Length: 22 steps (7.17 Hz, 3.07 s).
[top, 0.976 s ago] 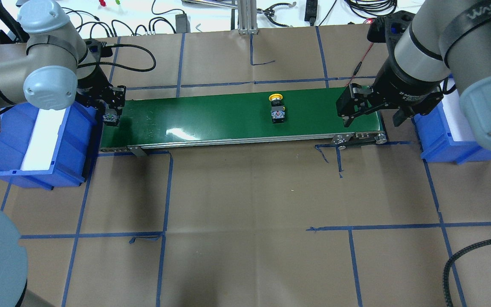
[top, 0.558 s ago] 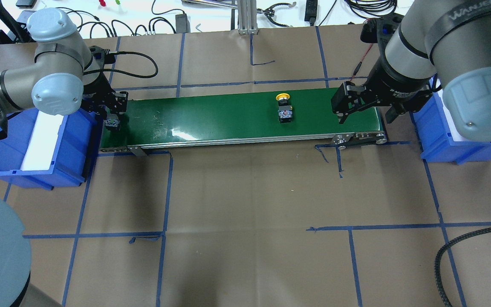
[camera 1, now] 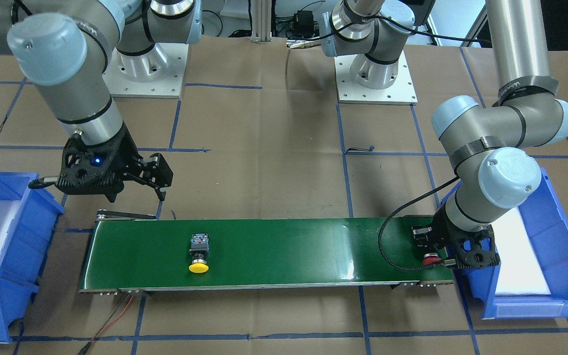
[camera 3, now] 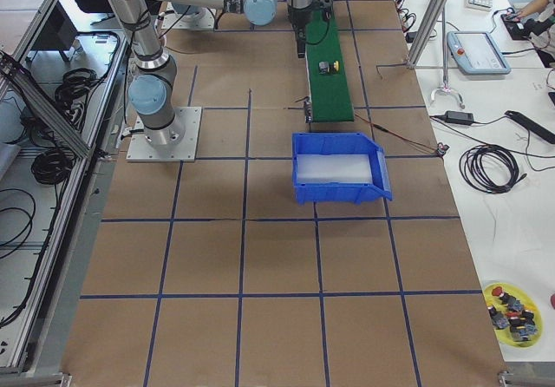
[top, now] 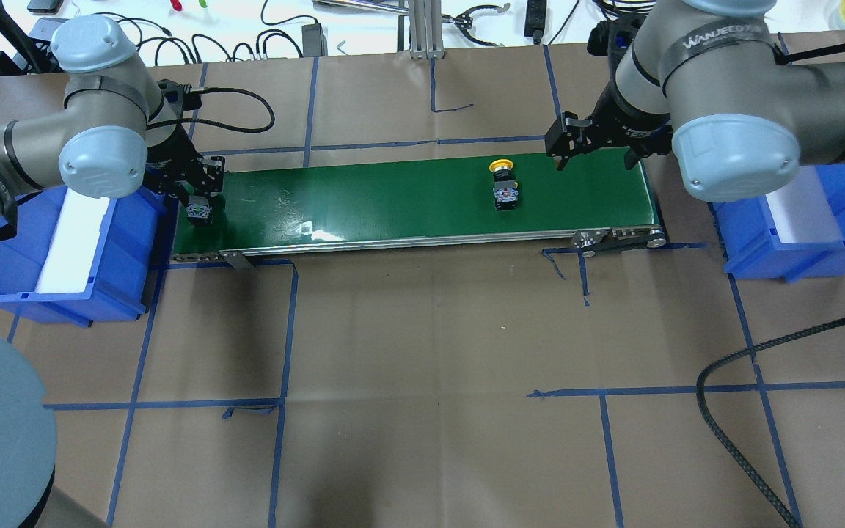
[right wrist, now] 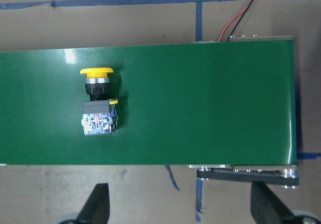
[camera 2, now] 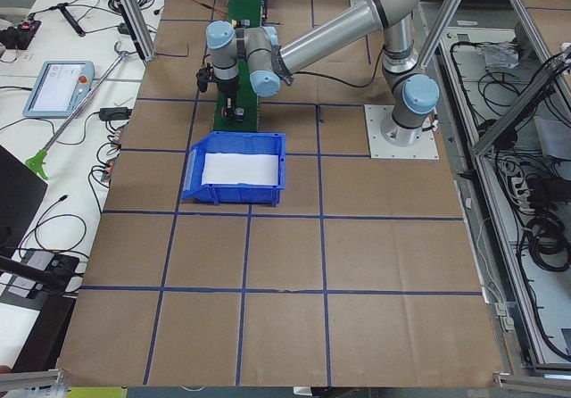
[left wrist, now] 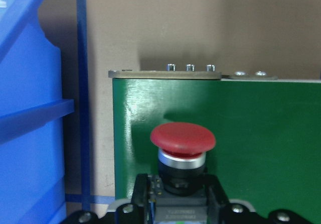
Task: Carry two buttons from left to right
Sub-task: 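Lower the red button with the left gripper while the right gripper reaches the yellow button, then grasp and lift the yellow button with the right gripper while the left gripper withdraws, then carry the yellow button with the right gripper into the empty blue bin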
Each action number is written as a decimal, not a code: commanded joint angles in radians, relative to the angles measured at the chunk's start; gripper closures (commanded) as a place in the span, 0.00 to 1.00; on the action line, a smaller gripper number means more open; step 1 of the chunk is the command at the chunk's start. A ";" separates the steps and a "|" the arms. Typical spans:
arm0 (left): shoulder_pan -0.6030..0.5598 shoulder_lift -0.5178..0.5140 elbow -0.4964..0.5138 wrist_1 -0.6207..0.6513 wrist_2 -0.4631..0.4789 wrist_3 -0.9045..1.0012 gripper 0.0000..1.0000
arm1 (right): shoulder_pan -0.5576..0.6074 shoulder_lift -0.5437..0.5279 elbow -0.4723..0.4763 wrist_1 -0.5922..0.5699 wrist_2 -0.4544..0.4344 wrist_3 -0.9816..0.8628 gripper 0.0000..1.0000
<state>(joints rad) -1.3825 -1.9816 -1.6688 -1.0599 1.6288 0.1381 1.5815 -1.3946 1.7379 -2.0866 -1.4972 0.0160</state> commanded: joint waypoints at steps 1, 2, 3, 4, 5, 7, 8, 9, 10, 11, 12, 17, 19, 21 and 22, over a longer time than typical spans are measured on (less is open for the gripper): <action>0.000 0.001 -0.002 -0.002 -0.026 -0.006 0.36 | 0.005 0.109 -0.020 -0.094 0.026 0.004 0.00; -0.001 0.004 -0.002 -0.003 -0.026 -0.006 0.00 | 0.005 0.156 -0.061 -0.111 0.040 0.004 0.00; 0.000 0.006 0.001 -0.003 -0.024 -0.006 0.00 | 0.003 0.176 -0.108 -0.099 0.032 0.002 0.00; 0.000 0.027 0.020 -0.015 -0.020 -0.006 0.00 | 0.005 0.201 -0.116 -0.110 0.041 0.004 0.00; 0.000 0.041 0.030 -0.031 -0.020 -0.006 0.00 | 0.006 0.230 -0.115 -0.102 0.038 0.007 0.00; -0.001 0.126 0.041 -0.105 -0.018 -0.006 0.00 | 0.024 0.282 -0.110 -0.112 0.032 0.013 0.00; -0.003 0.173 0.050 -0.177 -0.018 -0.006 0.00 | 0.028 0.289 -0.110 -0.112 0.029 0.013 0.00; -0.006 0.208 0.058 -0.236 -0.023 -0.041 0.00 | 0.028 0.290 -0.109 -0.112 0.017 0.012 0.00; -0.027 0.252 0.064 -0.288 -0.020 -0.051 0.00 | 0.028 0.292 -0.106 -0.110 -0.006 0.013 0.01; -0.082 0.306 0.064 -0.334 -0.014 -0.130 0.00 | 0.028 0.302 -0.107 -0.110 -0.018 0.015 0.03; -0.143 0.358 0.064 -0.380 -0.013 -0.181 0.00 | 0.028 0.305 -0.106 -0.106 -0.020 0.013 0.28; -0.171 0.435 0.031 -0.427 -0.020 -0.172 0.00 | 0.022 0.286 -0.130 -0.069 -0.084 0.007 0.97; -0.173 0.437 0.031 -0.425 -0.024 -0.172 0.00 | -0.015 0.232 -0.202 0.032 -0.093 -0.002 0.97; -0.173 0.435 0.031 -0.419 -0.027 -0.170 0.00 | -0.178 0.155 -0.341 0.268 -0.112 -0.177 0.97; -0.173 0.435 0.031 -0.417 -0.027 -0.172 0.00 | -0.271 0.138 -0.369 0.316 -0.112 -0.314 0.97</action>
<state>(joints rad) -1.5554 -1.5460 -1.6382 -1.4801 1.6024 -0.0331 1.4224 -1.2260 1.4225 -1.8652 -1.6075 -0.1450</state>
